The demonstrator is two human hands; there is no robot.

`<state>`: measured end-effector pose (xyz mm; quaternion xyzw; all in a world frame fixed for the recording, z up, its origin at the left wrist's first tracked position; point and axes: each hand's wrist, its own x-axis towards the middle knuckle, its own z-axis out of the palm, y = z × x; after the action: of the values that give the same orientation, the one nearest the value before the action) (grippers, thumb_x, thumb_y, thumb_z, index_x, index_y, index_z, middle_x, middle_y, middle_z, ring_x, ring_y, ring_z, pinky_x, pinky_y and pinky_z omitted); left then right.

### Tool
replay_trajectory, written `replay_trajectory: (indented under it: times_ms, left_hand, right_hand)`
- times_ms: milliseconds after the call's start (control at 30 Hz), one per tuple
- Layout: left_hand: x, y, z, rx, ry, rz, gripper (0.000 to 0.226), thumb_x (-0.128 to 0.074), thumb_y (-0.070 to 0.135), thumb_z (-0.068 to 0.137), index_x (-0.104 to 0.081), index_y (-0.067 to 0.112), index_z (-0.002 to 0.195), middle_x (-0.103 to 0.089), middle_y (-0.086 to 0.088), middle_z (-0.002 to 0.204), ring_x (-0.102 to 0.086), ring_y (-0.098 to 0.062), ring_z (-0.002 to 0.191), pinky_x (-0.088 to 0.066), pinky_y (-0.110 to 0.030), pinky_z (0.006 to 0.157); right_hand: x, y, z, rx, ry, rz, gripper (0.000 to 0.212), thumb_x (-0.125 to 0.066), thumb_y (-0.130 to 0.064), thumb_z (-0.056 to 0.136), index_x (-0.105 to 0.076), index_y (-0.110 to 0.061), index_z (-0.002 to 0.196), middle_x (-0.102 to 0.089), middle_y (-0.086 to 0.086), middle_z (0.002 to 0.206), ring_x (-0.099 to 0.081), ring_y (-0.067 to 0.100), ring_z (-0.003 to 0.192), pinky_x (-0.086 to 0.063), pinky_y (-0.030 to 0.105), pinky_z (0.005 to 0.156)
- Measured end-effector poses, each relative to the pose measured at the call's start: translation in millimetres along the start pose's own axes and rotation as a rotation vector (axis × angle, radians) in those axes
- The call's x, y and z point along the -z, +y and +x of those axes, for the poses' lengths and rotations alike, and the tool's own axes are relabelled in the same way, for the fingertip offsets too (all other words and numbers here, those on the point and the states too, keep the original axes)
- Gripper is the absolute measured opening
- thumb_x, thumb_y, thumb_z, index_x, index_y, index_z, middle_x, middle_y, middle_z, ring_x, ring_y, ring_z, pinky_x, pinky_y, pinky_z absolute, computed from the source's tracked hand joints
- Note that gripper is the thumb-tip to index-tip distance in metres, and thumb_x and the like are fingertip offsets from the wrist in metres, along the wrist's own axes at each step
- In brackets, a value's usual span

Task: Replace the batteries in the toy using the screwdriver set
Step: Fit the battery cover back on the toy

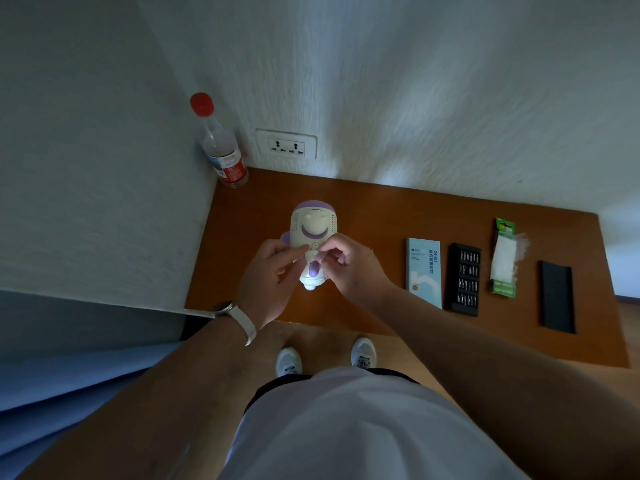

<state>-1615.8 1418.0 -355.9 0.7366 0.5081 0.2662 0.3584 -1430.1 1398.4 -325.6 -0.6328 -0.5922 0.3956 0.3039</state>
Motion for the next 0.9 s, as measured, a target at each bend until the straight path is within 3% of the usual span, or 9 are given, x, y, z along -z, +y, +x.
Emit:
replay_trajectory:
  times_ms: [133,200,367,533,667,900]
  left_hand:
    - [-4.8,14.8,8.8,0.153,0.155,-0.098,0.011,-0.074,0.022,0.088,-0.073,0.013,0.094,-0.055,0.003,0.109,-0.058,-0.003,0.091,-0.053,-0.016,0.074]
    - [-5.7,17.0,11.4,0.207,0.173,-0.145,0.012,-0.077,0.024,0.085,-0.066,0.018,0.088,-0.056,0.003,0.108,-0.059,-0.002,0.091,-0.051,-0.011,0.071]
    - [-6.3,15.1,11.4,0.301,0.151,-0.236,0.028,-0.076,0.028,0.086,-0.06,0.017,0.107,-0.059,0.003,0.116,-0.061,-0.011,0.104,-0.053,-0.012,0.069]
    - [-3.7,18.9,11.3,0.338,0.128,-0.289,0.034,-0.075,0.027,0.087,-0.056,0.021,0.114,-0.058,0.001,0.119,-0.061,-0.012,0.106,-0.054,-0.014,0.071]
    - [-4.9,19.9,11.3,0.378,0.121,-0.303,0.034,-0.074,0.027,0.088,-0.054,0.022,0.115,-0.056,-0.002,0.12,-0.06,-0.01,0.104,-0.051,-0.007,0.068]
    - [-3.5,24.3,19.4,0.416,0.092,-0.322,0.032,-0.076,0.022,0.087,-0.054,0.022,0.11,-0.05,-0.004,0.125,-0.058,-0.017,0.112,-0.058,-0.025,0.079]
  right_hand:
    - [-3.5,-2.0,4.7,-0.086,0.033,0.102,0.007,-0.067,-0.014,0.09,-0.063,-0.019,0.086,-0.069,0.002,0.082,-0.066,0.018,0.078,-0.059,0.04,0.065]
    - [-3.6,-3.9,6.4,-0.114,0.035,0.124,0.007,-0.069,-0.015,0.089,-0.062,-0.017,0.086,-0.068,0.004,0.083,-0.067,0.021,0.08,-0.059,0.044,0.066]
    - [-3.1,-7.1,8.8,-0.167,0.045,0.119,0.019,-0.073,-0.022,0.086,-0.057,-0.019,0.094,-0.059,-0.005,0.084,-0.058,0.011,0.077,-0.056,0.025,0.067]
    - [-2.5,-6.3,14.1,-0.263,0.018,0.159,0.031,-0.079,-0.027,0.08,-0.053,-0.019,0.096,-0.057,-0.001,0.087,-0.056,0.014,0.08,-0.056,0.032,0.072]
    - [1.6,-8.0,19.6,-0.274,-0.038,0.151,0.029,-0.078,-0.025,0.081,-0.052,-0.019,0.091,-0.055,-0.004,0.084,-0.053,0.009,0.075,-0.047,0.018,0.058]
    - [5.3,-4.2,23.4,-0.282,-0.082,0.125,0.027,-0.076,-0.021,0.082,-0.052,-0.015,0.09,-0.052,-0.005,0.08,-0.049,0.009,0.072,-0.04,0.011,0.052]
